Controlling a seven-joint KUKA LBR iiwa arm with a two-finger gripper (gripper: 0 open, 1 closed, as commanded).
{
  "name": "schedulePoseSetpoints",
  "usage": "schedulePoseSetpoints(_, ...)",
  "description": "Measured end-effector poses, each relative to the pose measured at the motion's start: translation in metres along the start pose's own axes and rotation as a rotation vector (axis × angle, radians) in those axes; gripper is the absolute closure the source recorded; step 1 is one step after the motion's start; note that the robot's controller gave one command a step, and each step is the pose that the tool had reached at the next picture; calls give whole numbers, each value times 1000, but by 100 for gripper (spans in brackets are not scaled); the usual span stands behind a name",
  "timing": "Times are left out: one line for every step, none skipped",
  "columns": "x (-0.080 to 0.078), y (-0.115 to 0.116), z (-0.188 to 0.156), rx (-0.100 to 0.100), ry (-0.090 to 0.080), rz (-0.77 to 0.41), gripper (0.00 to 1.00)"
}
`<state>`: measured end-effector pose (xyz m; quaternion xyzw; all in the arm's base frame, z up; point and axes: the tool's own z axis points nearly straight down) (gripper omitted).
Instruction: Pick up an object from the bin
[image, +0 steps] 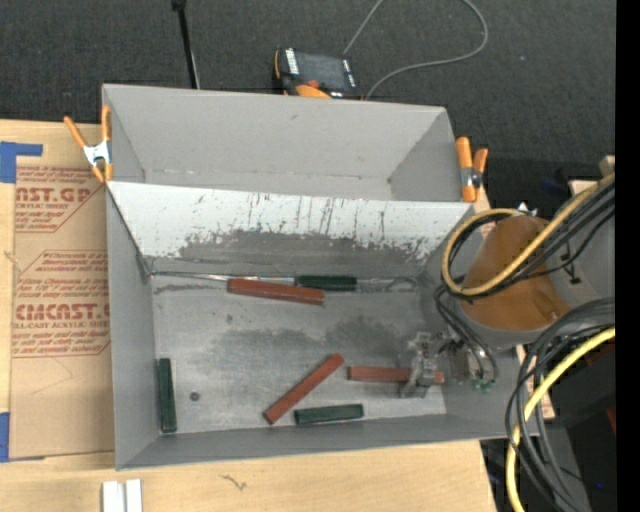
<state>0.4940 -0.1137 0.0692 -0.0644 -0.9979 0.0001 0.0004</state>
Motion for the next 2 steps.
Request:
schedulePoseSetpoints(-10,-7,-126,2,-10,-105,100)
schedulePoseSetpoints(6,82,-175,-2,-6,-580,100)
